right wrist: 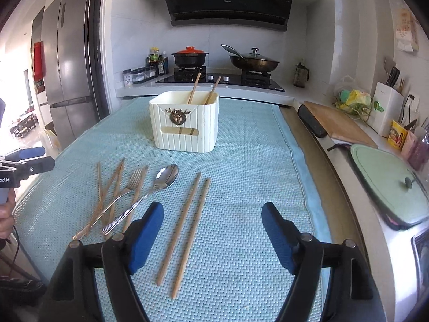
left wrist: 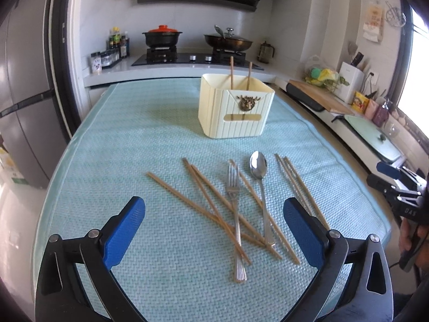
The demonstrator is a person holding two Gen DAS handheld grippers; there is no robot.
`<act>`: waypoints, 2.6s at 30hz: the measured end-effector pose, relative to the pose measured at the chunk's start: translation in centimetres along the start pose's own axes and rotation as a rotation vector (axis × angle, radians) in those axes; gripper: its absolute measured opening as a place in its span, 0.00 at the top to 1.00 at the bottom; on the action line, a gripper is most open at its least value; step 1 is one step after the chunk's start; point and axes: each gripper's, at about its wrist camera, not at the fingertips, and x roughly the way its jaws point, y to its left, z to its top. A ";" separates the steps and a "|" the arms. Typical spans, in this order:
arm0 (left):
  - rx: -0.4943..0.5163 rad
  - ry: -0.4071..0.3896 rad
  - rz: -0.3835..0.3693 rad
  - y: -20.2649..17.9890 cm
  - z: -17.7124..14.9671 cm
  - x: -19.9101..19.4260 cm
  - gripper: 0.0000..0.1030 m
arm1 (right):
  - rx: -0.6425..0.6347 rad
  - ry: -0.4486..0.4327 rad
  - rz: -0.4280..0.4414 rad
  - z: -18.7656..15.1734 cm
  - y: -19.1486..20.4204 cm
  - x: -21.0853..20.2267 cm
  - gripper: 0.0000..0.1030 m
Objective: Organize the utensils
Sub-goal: 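Withdraw both tools from the holder back toward the remaining chopsticks, then close the left tool on a wooden chopstick while the right tool grasps another chopstick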
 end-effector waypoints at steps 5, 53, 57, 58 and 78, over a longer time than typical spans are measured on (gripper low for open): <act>-0.027 -0.016 0.066 0.1 -2.2 -0.6 0.00 | 0.048 -0.008 -0.055 -2.0 -0.2 -0.3 0.25; -0.265 0.125 0.200 5.9 -2.4 8.4 0.01 | 0.063 0.088 -0.074 -5.3 -0.4 3.6 0.53; -0.305 0.141 0.190 6.8 -1.8 9.6 0.01 | 0.078 0.103 -0.041 -4.5 -0.7 4.7 0.53; -0.317 0.143 0.191 7.1 -1.6 9.8 0.01 | 0.077 0.104 -0.036 -4.3 -0.6 4.9 0.53; -0.227 0.246 0.322 7.1 -0.2 16.4 0.11 | 0.105 0.208 0.086 -0.3 -0.2 13.5 0.53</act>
